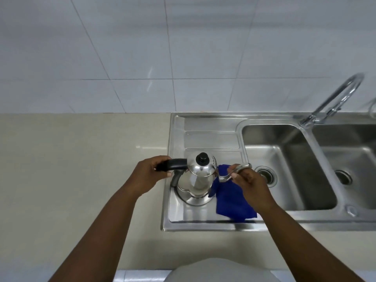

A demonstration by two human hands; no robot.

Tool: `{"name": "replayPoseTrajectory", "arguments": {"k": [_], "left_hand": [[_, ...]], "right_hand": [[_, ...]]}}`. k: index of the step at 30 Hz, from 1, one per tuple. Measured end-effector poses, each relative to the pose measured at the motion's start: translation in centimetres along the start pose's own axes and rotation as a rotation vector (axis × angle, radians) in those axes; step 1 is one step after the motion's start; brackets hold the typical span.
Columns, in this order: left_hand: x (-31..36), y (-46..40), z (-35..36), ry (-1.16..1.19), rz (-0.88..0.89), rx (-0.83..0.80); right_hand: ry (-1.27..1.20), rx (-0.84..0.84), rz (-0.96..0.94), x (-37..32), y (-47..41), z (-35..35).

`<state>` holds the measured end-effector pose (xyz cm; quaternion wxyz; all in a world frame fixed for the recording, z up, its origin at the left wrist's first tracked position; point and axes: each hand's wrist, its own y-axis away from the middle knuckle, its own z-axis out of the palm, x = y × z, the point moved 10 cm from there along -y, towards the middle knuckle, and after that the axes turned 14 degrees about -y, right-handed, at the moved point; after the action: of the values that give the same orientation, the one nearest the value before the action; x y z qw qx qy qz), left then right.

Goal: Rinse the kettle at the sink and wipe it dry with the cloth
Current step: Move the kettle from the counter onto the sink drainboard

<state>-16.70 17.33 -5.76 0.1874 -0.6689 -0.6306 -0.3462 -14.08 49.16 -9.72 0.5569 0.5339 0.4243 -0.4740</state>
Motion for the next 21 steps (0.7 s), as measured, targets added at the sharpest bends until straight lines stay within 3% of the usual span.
{"name": "replayPoseTrajectory", "arguments": {"k": [9,16,21], "left_hand": [[0.7,-0.1,1.1,-0.109,-0.005,0.014],[9.6,-0.4,2.1,-0.096,0.263,0.103],[11.8,-0.7,3.9,-0.230,0.277,0.229]], "right_hand": [[0.155,0.005,-0.023,-0.4,-0.1,-1.2],[0.264,-0.012,-0.034,-0.9,0.0,-1.0],[0.299,-0.016,-0.029,-0.8,-0.1,-0.9]]}}
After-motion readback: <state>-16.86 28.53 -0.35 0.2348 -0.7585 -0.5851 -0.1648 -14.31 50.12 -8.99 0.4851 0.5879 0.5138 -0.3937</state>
